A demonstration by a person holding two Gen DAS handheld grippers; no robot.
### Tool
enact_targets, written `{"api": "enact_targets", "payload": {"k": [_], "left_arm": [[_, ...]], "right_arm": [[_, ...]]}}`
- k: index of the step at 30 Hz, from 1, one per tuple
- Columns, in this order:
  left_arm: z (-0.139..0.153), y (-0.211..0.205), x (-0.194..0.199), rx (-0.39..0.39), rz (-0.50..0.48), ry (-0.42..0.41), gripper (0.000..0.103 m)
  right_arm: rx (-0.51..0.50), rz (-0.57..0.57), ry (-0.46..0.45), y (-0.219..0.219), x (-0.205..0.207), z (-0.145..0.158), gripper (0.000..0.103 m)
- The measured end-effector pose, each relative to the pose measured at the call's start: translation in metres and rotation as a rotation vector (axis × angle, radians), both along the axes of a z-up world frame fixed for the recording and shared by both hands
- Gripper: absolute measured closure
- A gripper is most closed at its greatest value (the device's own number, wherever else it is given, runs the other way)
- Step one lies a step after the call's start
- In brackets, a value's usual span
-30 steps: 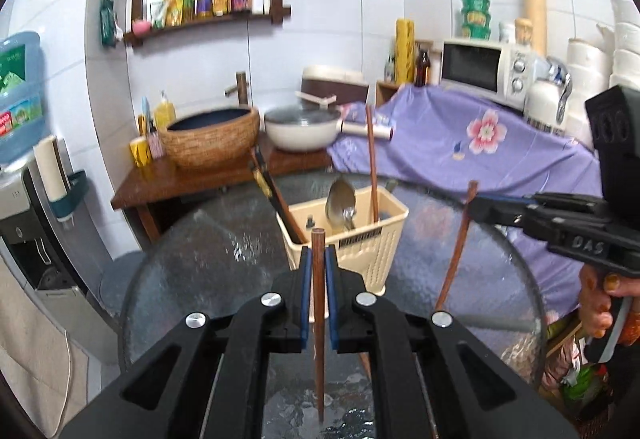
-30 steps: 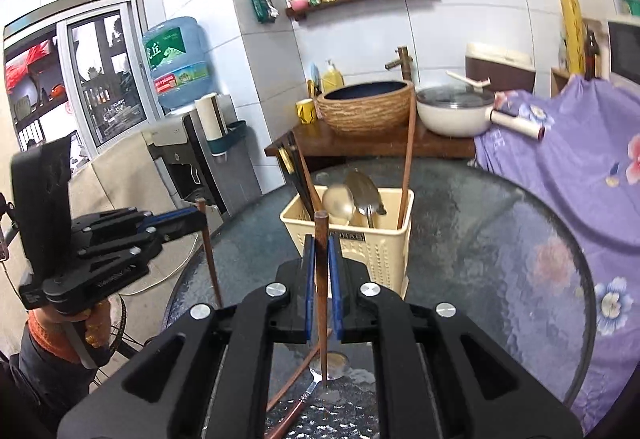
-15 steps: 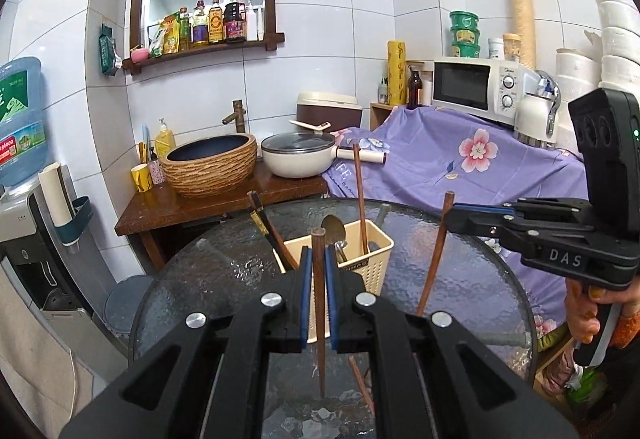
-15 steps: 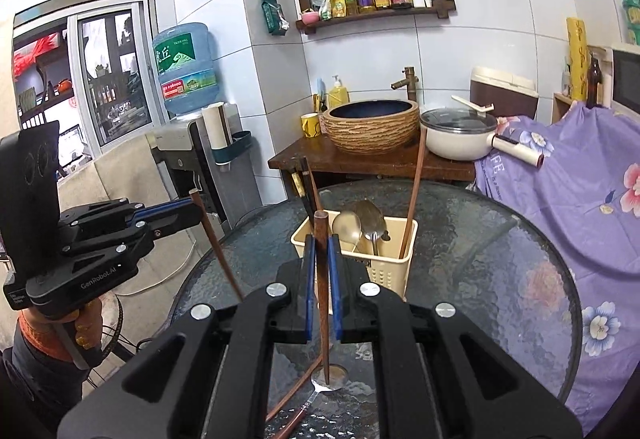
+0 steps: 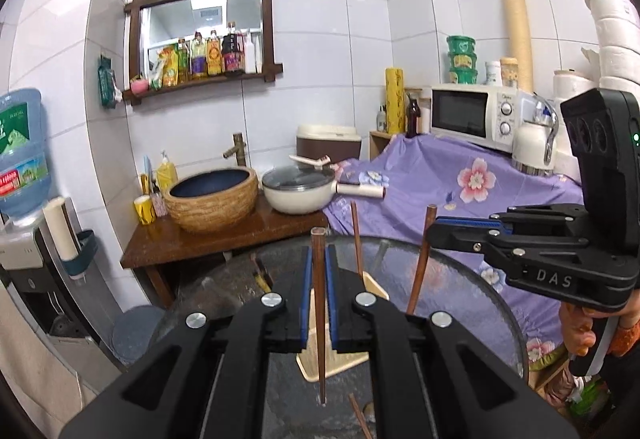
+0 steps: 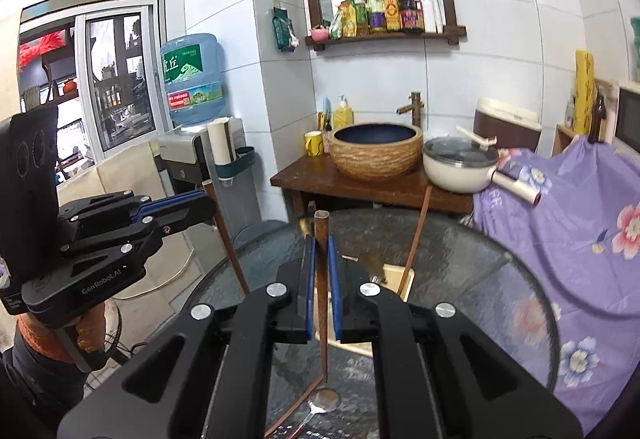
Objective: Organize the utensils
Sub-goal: 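Lower both wooden chopsticks into the holder and open both tools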
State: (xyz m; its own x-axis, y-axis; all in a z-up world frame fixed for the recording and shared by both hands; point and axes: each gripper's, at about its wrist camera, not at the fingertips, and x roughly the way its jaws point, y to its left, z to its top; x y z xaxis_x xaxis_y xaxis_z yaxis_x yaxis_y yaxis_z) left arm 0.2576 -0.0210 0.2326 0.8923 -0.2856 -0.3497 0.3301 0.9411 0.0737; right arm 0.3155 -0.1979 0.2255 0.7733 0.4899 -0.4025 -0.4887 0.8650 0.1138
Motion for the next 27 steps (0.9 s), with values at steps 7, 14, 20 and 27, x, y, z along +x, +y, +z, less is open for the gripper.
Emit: {"api": "enact_targets", "payload": {"k": [7, 14, 20, 27], "left_arm": [[0.05, -0.004, 0.016, -0.002, 0.028, -0.061, 0.096], [0.072, -0.008, 0.062, -0.037, 0.098, -0.088, 0.096], [0.055, -0.011, 0.095, -0.073, 0.112, -0.059, 0.096], [0.008, -0.003, 0.117, -0.107, 0.112, 0.024, 0.096]], "right_arm": [[-0.001, -0.029, -0.044, 0.002, 0.015, 0.053, 0.096], [-0.038, -0.108, -0.119, 0.011, 0.043, 0.088, 0.096], [-0.044, -0.145, -0.107, 0.011, 0.074, 0.081, 0.096], [-0.053, -0.164, -0.034, 0.007, 0.1, 0.031, 0.096]]}}
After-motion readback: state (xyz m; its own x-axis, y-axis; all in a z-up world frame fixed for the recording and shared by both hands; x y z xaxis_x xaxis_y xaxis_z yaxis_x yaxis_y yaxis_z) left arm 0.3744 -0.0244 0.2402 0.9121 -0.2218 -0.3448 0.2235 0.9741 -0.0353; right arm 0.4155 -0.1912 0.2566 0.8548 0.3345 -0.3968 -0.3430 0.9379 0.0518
